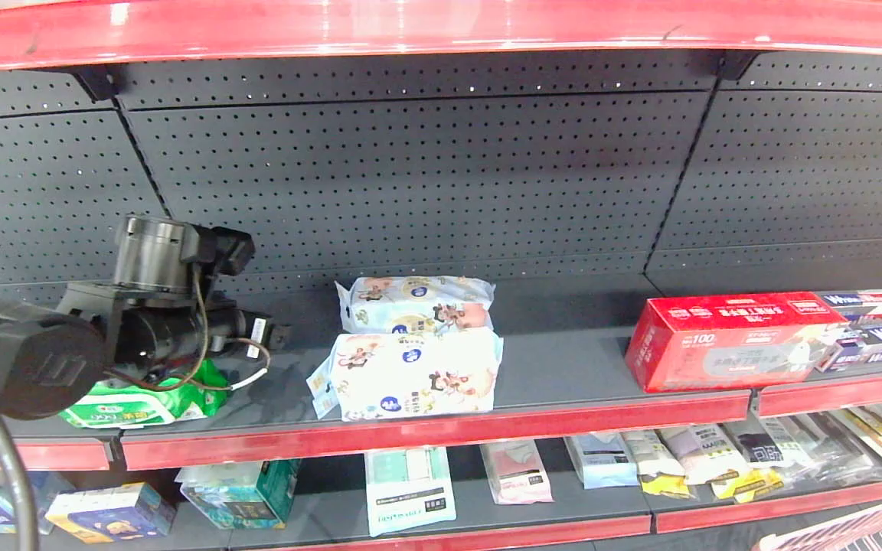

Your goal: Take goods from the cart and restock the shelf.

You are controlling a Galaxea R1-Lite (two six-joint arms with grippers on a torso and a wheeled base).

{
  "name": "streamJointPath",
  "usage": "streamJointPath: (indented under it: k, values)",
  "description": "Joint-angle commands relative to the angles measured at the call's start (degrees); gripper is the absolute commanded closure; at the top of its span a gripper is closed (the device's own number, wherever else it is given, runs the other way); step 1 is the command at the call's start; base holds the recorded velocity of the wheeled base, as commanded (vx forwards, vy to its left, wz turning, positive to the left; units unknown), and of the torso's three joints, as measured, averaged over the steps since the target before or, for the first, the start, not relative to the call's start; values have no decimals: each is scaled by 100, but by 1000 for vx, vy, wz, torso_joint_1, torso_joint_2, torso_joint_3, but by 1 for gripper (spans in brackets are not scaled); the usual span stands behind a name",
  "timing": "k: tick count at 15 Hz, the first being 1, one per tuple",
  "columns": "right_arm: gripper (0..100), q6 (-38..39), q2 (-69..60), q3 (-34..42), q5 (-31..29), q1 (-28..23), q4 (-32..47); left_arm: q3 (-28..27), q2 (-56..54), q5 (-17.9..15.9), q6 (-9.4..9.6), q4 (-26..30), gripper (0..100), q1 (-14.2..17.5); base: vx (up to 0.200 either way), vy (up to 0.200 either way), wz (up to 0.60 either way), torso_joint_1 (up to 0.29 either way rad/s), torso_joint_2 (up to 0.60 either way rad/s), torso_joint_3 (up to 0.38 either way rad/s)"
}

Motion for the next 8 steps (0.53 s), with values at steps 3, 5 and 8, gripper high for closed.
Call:
streamJointPath:
  k: [3, 5, 8]
  values:
    - [0, -1, 9, 5, 1, -1, 0, 953, -1304, -52, 6, -25, 0, 522, 0, 0, 0, 0, 0, 0]
    - [0, -1, 9, -4, 1, -1, 0, 1876, -2912, -96, 6, 45, 0, 583, 0, 0, 0, 0, 0, 0]
    - [0, -1, 9, 5, 1, -1, 0, 3255, -5690, -1177, 6, 801, 0, 926, 0, 0, 0, 0, 0, 0]
